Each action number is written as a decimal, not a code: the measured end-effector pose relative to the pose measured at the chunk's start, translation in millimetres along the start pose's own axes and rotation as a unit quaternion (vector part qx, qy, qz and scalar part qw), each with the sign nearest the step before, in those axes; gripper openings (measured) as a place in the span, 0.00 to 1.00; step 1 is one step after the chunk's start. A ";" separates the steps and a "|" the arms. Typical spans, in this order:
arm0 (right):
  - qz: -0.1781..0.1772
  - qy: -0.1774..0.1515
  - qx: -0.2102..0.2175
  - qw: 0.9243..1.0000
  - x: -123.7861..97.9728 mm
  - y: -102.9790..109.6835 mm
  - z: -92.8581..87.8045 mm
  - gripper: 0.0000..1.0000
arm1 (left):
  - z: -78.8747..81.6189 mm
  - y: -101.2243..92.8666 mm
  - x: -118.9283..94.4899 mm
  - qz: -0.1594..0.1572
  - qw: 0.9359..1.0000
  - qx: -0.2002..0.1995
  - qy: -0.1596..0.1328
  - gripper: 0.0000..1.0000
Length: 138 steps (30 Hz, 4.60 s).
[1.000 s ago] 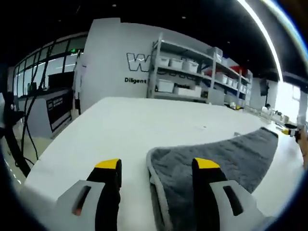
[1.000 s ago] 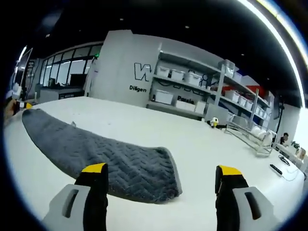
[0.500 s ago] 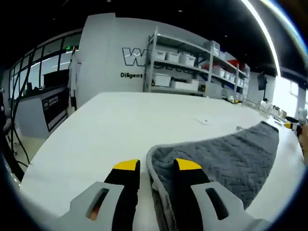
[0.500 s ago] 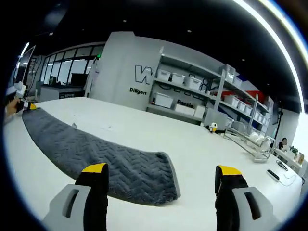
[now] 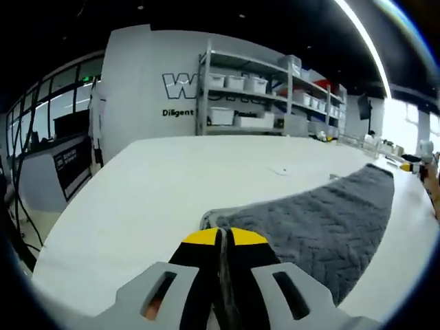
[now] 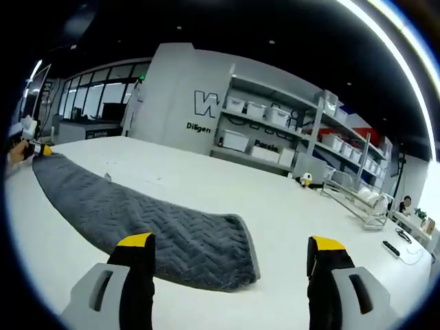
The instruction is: Open the folded towel by lifting each exposed corner and separating the folded layers until the towel lies flat within the target outline without major curled edges
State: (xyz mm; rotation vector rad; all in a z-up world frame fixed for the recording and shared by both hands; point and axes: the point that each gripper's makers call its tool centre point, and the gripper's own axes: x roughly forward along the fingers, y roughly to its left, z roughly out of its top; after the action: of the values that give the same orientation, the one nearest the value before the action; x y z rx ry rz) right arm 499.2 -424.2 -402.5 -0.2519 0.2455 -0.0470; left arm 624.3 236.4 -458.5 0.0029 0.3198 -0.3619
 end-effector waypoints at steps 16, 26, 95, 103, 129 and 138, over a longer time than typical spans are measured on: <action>0.013 0.023 -0.030 0.999 15.9 10.0 -0.3 0.91 | 9.3 -69.3 -29.2 -0.100 0.994 0.041 -0.018 0.02; 0.028 0.043 -0.076 0.996 56.0 2.7 2.2 0.85 | -4.8 -94.5 -39.6 -0.130 0.988 0.078 -0.001 0.02; 0.102 -0.038 -0.138 0.984 72.4 31.9 6.1 0.03 | 6.0 -83.8 -57.6 -0.085 0.992 0.079 -0.044 0.02; 0.117 -0.055 -0.167 0.977 37.4 40.9 4.9 0.03 | 12.3 -103.2 -88.0 -0.098 0.989 0.093 -0.063 0.02; 0.219 0.010 -0.189 0.957 -7.3 77.3 -53.0 0.22 | -43.2 -107.0 -106.7 -0.104 0.983 0.146 0.031 0.07; 0.216 0.005 -0.191 0.958 -9.3 83.8 -37.2 0.23 | -25.0 -109.0 -105.7 -0.114 0.987 0.112 0.005 0.25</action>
State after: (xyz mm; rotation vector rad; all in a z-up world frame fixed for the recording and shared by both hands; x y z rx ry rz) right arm 482.3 -351.4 -456.4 -0.5777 0.3152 0.4373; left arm 485.1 172.6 -443.8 0.1898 0.2891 -0.6241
